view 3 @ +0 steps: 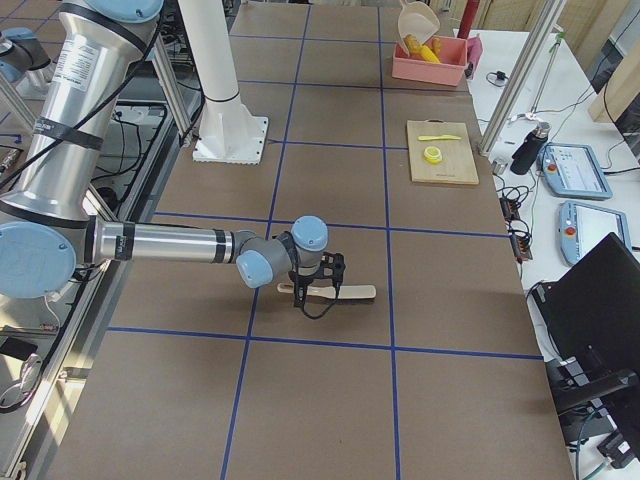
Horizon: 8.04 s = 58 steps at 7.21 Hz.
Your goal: Sweep and dump trash into bin
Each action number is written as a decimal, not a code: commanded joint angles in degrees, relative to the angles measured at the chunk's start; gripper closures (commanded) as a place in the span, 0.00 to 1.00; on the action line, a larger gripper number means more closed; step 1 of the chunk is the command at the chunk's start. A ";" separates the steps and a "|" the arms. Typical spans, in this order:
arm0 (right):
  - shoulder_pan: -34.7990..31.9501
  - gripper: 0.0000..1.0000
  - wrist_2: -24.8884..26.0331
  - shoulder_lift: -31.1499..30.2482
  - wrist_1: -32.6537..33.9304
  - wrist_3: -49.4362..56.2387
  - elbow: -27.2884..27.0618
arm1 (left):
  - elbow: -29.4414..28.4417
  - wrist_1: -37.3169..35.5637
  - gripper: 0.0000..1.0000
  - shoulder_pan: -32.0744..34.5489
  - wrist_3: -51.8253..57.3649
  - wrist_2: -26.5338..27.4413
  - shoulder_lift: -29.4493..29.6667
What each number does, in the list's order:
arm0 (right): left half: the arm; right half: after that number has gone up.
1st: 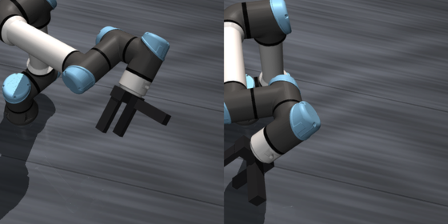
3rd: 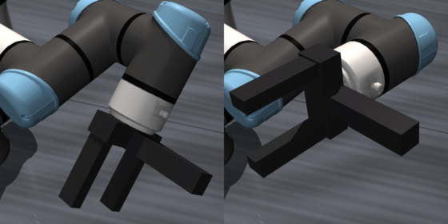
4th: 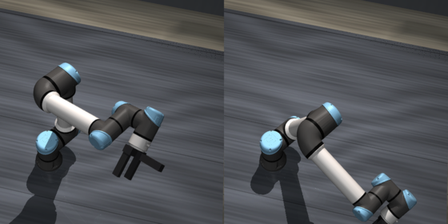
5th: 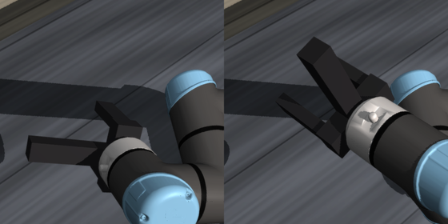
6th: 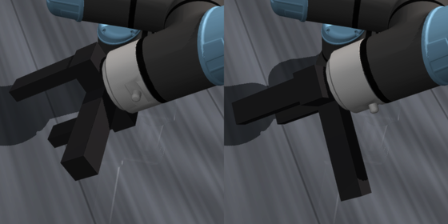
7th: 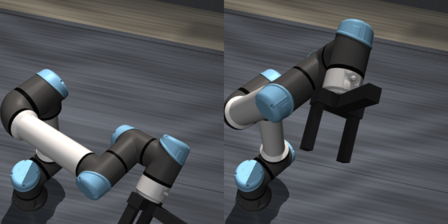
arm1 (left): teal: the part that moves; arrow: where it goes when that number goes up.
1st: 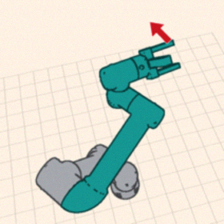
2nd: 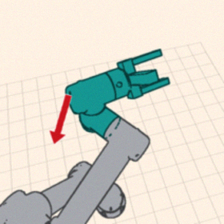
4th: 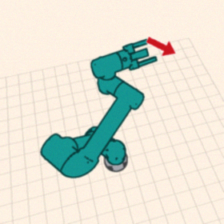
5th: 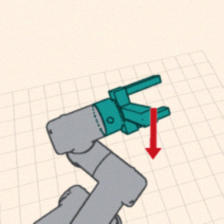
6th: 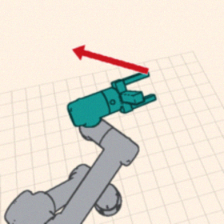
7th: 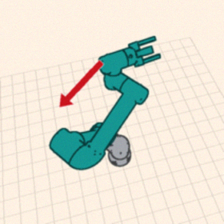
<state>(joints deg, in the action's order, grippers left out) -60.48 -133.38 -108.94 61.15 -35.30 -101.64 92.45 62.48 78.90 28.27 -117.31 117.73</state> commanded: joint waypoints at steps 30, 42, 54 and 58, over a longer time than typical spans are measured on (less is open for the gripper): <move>-30.58 0.00 -3.55 10.50 22.43 19.04 2.94 | -0.83 24.97 0.01 -3.72 2.27 -12.85 -11.36; -30.58 0.00 -3.47 9.36 22.43 18.60 3.99 | -1.22 28.84 0.01 10.31 -45.05 -20.85 -21.93; -30.58 0.00 -3.56 9.01 22.35 18.51 3.99 | -5.09 43.52 0.01 10.22 -44.09 -16.46 -27.20; -30.58 0.00 -3.56 9.01 22.35 18.51 3.99 | -5.53 43.52 0.01 10.14 -43.83 -16.28 -27.20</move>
<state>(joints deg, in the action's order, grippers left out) -91.05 -136.93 -99.93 83.49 -16.79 -97.65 87.16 106.00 89.09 -15.72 -133.69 90.52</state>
